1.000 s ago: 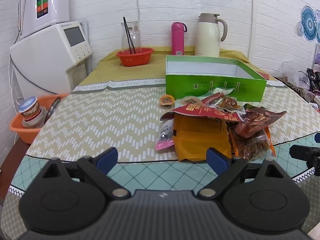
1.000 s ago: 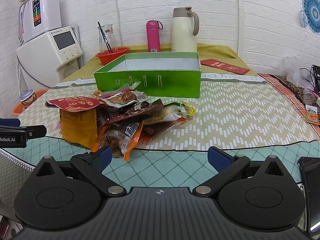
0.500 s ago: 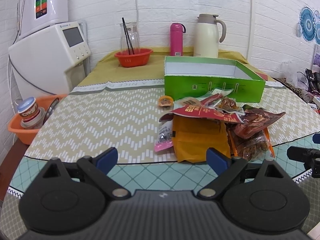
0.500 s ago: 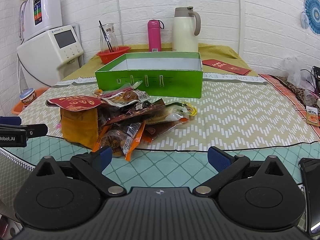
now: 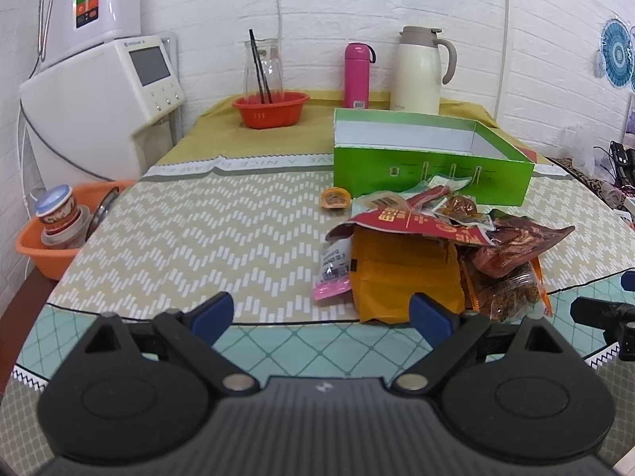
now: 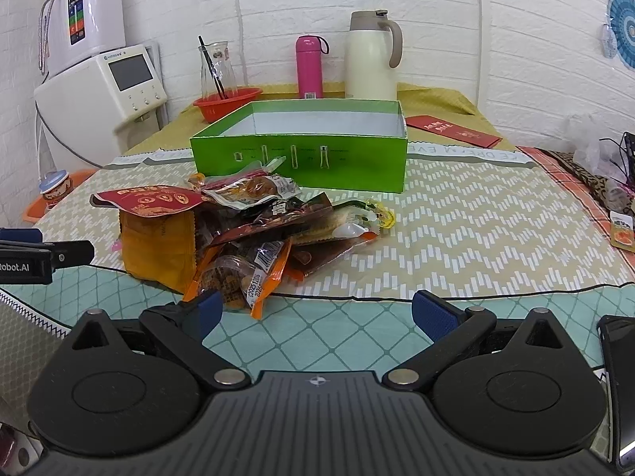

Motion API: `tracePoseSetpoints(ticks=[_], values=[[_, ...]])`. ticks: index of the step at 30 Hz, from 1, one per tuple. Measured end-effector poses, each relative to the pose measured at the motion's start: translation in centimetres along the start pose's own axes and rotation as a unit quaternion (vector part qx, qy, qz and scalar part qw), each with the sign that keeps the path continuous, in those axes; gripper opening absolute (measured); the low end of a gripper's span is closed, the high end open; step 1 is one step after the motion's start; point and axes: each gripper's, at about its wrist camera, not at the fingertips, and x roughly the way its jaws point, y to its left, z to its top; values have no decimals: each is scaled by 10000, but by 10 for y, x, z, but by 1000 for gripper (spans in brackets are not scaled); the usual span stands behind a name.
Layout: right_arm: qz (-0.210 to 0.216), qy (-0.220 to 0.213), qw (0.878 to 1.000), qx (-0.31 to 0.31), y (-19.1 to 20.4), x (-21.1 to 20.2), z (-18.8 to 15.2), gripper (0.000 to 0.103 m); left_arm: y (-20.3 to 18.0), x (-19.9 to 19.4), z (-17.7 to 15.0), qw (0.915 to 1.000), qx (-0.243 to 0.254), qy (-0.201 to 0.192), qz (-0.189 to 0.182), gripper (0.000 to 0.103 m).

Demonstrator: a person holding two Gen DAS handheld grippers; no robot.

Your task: Organize snacks

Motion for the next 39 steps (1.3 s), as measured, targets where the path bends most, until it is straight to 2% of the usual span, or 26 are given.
tracePoseSetpoints(ticks=[13,17,20,22,26,31,35,39], values=[[7,97,9999,-84,3,8,2,103,5,7,3,10000,-13,32,41,94],[220,-137,9994,-233,10,-1,11,103,12,5,15,9998,-26,-96,145,94],[559,-375,9969,-397,20,-4,24,103,18,5,32,9994,-10,-213,275,94],[781,-401,9950,-479,27,1,31,103,23,6,40,9995,-33,-294,87,94],[992,-301,9923,-672,43,19,38,103,32,13,55,9966,-199,-222,-770,94],[1205,-295,9854,-1162,65,34,37,103,17,25,64,9965,133,-151,-816,94],[1132,-223,9861,-1196,68,51,40,103,16,36,63,9907,34,37,-1360,94],[1162,-274,9862,-1146,66,55,45,103,13,47,65,9863,-36,212,-1638,94]])
